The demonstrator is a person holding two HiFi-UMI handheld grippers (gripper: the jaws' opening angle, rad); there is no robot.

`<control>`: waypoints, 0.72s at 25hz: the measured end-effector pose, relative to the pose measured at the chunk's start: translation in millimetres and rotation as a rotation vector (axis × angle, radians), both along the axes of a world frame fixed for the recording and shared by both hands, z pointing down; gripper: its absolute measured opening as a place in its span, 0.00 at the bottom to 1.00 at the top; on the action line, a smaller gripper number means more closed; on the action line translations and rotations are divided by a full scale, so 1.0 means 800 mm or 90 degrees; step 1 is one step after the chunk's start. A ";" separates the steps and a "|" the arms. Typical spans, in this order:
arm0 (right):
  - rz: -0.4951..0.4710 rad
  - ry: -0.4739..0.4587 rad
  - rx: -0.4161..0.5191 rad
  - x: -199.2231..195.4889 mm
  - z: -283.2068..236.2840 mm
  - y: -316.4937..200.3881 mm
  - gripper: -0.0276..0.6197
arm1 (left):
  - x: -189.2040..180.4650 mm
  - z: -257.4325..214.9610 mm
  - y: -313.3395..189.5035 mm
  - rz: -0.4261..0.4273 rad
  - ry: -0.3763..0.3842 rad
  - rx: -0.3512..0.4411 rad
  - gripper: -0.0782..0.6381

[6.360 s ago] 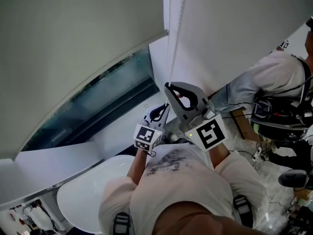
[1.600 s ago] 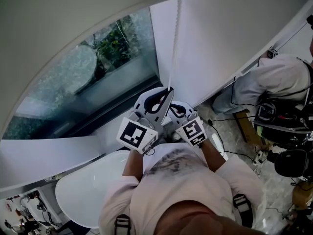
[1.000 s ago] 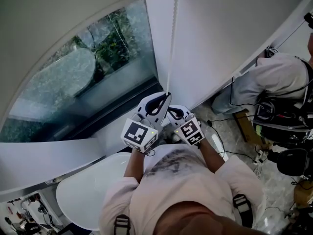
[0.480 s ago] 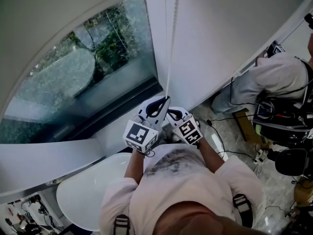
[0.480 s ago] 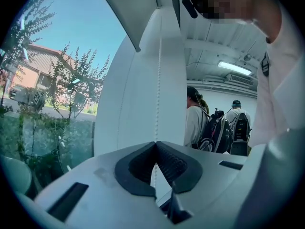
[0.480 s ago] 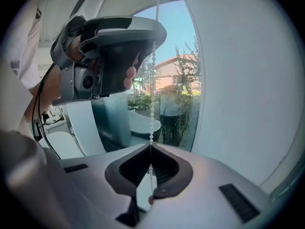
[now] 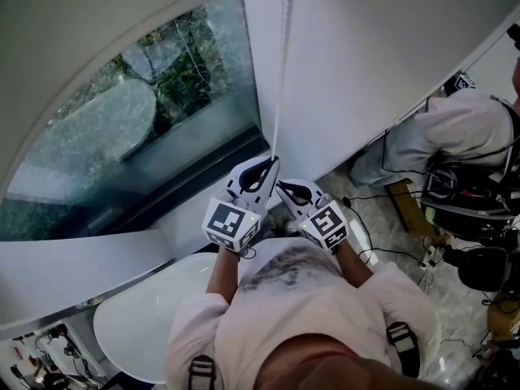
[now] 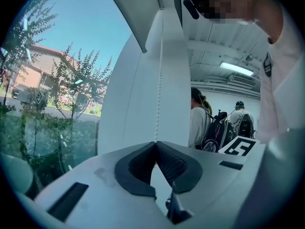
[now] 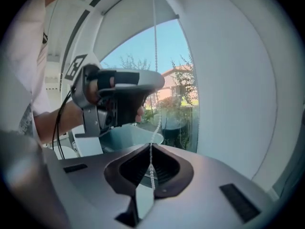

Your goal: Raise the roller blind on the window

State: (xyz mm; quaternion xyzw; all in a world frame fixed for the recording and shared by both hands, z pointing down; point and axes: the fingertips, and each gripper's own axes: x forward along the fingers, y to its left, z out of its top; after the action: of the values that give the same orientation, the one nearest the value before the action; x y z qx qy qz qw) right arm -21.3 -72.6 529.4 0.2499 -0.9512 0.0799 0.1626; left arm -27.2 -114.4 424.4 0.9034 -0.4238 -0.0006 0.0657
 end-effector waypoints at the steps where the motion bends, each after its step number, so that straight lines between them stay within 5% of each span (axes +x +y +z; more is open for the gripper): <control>1: -0.001 -0.009 0.009 0.001 -0.011 0.000 0.14 | -0.001 0.001 -0.001 -0.002 0.000 0.000 0.12; 7: 0.004 -0.108 0.047 0.012 -0.098 -0.008 0.15 | -0.006 0.001 -0.006 -0.007 0.000 0.003 0.12; 10: 0.005 -0.127 0.073 0.015 -0.137 -0.015 0.23 | -0.007 0.002 -0.010 -0.007 0.001 0.003 0.12; 18: 0.000 -0.186 0.144 0.012 -0.235 -0.027 0.27 | -0.004 0.003 -0.017 -0.002 0.004 0.002 0.12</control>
State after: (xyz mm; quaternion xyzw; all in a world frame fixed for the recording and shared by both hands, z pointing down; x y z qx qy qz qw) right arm -12.0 -93.9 341.4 0.2520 -0.9677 0.0080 -0.0065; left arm -30.5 -128.2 426.5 0.9028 -0.4249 -0.0039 0.0657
